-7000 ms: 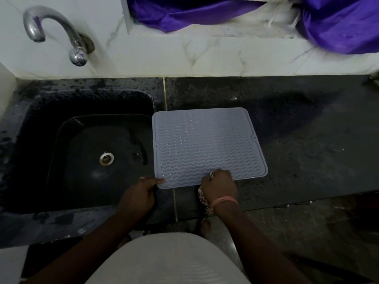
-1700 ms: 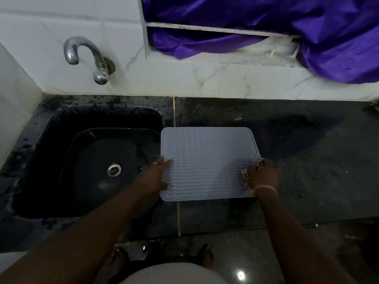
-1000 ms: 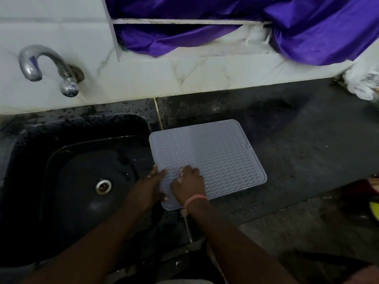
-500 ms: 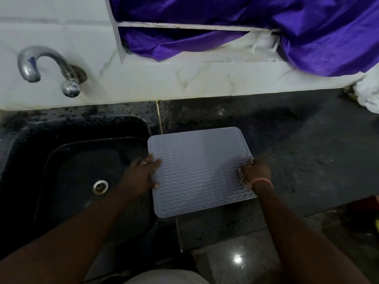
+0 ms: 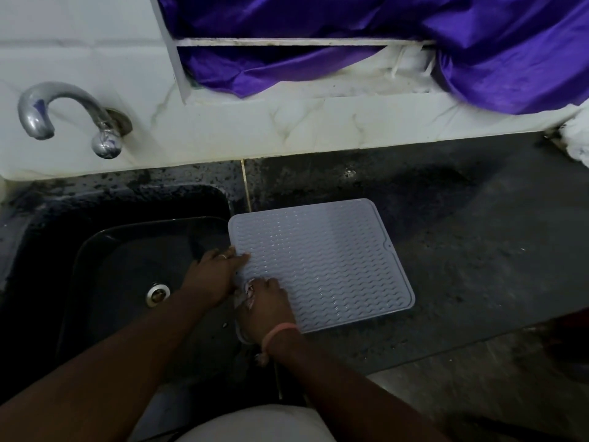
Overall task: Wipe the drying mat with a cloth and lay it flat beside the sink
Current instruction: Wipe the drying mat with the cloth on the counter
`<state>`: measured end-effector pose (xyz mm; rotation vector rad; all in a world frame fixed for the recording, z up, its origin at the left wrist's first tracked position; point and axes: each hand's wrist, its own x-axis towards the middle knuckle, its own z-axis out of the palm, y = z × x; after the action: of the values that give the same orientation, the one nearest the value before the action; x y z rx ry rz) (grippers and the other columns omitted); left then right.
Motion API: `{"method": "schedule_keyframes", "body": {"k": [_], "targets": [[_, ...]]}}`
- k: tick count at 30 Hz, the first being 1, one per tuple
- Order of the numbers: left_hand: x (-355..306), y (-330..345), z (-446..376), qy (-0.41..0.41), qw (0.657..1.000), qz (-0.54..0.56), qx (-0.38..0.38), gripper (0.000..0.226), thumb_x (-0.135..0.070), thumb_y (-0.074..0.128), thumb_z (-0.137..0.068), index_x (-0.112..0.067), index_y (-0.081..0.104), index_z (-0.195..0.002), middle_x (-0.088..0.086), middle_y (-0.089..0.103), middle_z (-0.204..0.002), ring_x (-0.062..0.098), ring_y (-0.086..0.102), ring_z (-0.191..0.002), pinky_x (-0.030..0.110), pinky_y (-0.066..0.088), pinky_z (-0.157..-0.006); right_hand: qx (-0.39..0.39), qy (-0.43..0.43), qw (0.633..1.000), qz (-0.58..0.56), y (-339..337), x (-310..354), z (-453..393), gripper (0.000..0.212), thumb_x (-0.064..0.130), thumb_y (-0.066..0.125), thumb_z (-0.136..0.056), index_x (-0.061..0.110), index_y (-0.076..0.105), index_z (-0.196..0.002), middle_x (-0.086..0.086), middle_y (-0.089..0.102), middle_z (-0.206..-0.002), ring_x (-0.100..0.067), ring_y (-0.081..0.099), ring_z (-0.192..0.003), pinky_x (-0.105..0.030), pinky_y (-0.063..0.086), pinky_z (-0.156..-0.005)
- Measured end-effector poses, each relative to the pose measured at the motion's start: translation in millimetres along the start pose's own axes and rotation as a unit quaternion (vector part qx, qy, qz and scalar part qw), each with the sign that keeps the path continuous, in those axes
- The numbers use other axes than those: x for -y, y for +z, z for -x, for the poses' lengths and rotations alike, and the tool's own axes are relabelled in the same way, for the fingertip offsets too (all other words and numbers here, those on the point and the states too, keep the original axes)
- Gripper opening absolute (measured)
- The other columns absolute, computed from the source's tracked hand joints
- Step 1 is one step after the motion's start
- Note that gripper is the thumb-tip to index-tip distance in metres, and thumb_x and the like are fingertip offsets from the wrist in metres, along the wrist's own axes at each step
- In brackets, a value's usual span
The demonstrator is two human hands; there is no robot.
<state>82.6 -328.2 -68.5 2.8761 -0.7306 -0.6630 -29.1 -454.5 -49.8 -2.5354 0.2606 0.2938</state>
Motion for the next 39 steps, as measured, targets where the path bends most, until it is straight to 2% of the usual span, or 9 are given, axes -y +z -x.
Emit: {"method": "schedule_keyframes", "body": {"k": [5,11,14,17,21,25,31,35,39], "targets": [[-2,-12,-3,0.007,1.0,-0.015,-0.006,0.055,-0.043,0.056,-0.095,-0.048,0.035,-0.146,-0.001,0.027,-0.162,0.032,0.021,-0.147,0.056,0.029,-0.115,-0.054,0.085,0.96,-0.262,-59,-49,-9,0.017,0.03,0.066,-0.079,0.014,0.065,-0.076,-0.007,0.068,-0.073,-0.021,0.068,-0.065,-0.044,0.06,-0.065],[-18,-12,0,-0.007,0.999,0.025,0.03,0.091,-0.06,0.073,-0.074,-0.037,0.031,-0.151,-0.003,0.01,-0.166,0.03,0.008,-0.152,0.058,0.019,-0.118,-0.191,0.289,0.935,-0.074,-111,-203,-24,0.068,0.059,0.034,-0.059,0.011,0.066,-0.096,-0.017,0.068,-0.097,-0.033,0.067,-0.088,-0.035,0.053,-0.08],[-20,-6,0,-0.015,0.999,0.03,0.032,0.093,-0.057,0.074,-0.075,-0.035,0.028,-0.153,-0.003,0.011,-0.166,0.029,0.009,-0.152,0.057,0.019,-0.119,-0.192,0.338,0.918,-0.075,-109,-197,-15,0.052,0.05,0.05,-0.072,0.01,0.066,-0.101,-0.017,0.066,-0.103,-0.033,0.064,-0.091,-0.033,0.049,-0.078],[-22,-10,-1,-0.016,0.999,0.011,0.03,0.093,-0.058,0.073,-0.075,-0.035,0.029,-0.153,-0.004,0.013,-0.166,0.03,0.012,-0.151,0.056,0.019,-0.119,-0.177,0.282,0.939,-0.084,-75,-133,-1,0.032,0.04,0.058,-0.087,0.015,0.06,-0.107,-0.01,0.057,-0.104,-0.025,0.058,-0.086,-0.035,0.048,-0.076],[-26,-13,-1,-0.02,0.999,-0.007,0.035,0.088,-0.056,0.072,-0.077,-0.035,0.031,-0.152,-0.002,0.017,-0.165,0.03,0.023,-0.147,0.051,0.026,-0.116,-0.072,0.111,0.991,-0.017,-8,-35,21,0.055,0.047,0.036,-0.082,0.013,0.055,-0.121,-0.009,0.052,-0.118,-0.027,0.055,-0.101,-0.037,0.048,-0.088],[-22,-15,-2,-0.015,0.999,-0.027,0.044,0.064,-0.035,0.057,-0.094,-0.035,0.031,-0.152,0.002,0.02,-0.165,0.032,0.033,-0.143,0.049,0.035,-0.113,0.034,0.024,0.997,-0.065,-2,-8,23,0.032,0.037,0.06,-0.081,0.016,0.062,-0.105,-0.007,0.059,-0.11,-0.022,0.056,-0.096,-0.039,0.05,-0.09],[-28,-35,-2,-0.023,0.999,-0.03,0.02,0.046,-0.03,0.055,-0.091,-0.025,0.048,-0.137,0.013,0.057,-0.132,0.031,0.056,-0.116,0.042,0.048,-0.098,-0.121,0.148,0.953,-0.236,-90,-75,-3,0.019,0.021,0.067,-0.09,0.02,0.062,-0.073,0.002,0.065,-0.069,-0.007,0.063,-0.063,-0.022,0.051,-0.062],[-32,-36,-8,-0.029,0.998,-0.049,-0.017,0.079,-0.04,0.072,-0.079,-0.03,0.035,-0.149,0.005,0.035,-0.156,0.033,0.038,-0.136,0.049,0.038,-0.108,-0.231,0.286,0.916,-0.16,-138,-163,-37,0.03,0.029,0.07,-0.082,0.012,0.066,-0.107,-0.012,0.066,-0.107,-0.031,0.066,-0.096,-0.036,0.053,-0.088],[-32,-27,-14,-0.047,0.997,-0.01,0.057,0.102,-0.05,0.08,-0.071,-0.035,0.023,-0.154,0.0,0.013,-0.166,0.034,0.02,-0.147,0.056,0.027,-0.115,-0.193,0.312,0.927,-0.073,-143,-196,-59,0.041,0.028,0.064,-0.087,0.001,0.061,-0.117,-0.023,0.06,-0.122,-0.041,0.055,-0.115,-0.041,0.045,-0.098]]}}
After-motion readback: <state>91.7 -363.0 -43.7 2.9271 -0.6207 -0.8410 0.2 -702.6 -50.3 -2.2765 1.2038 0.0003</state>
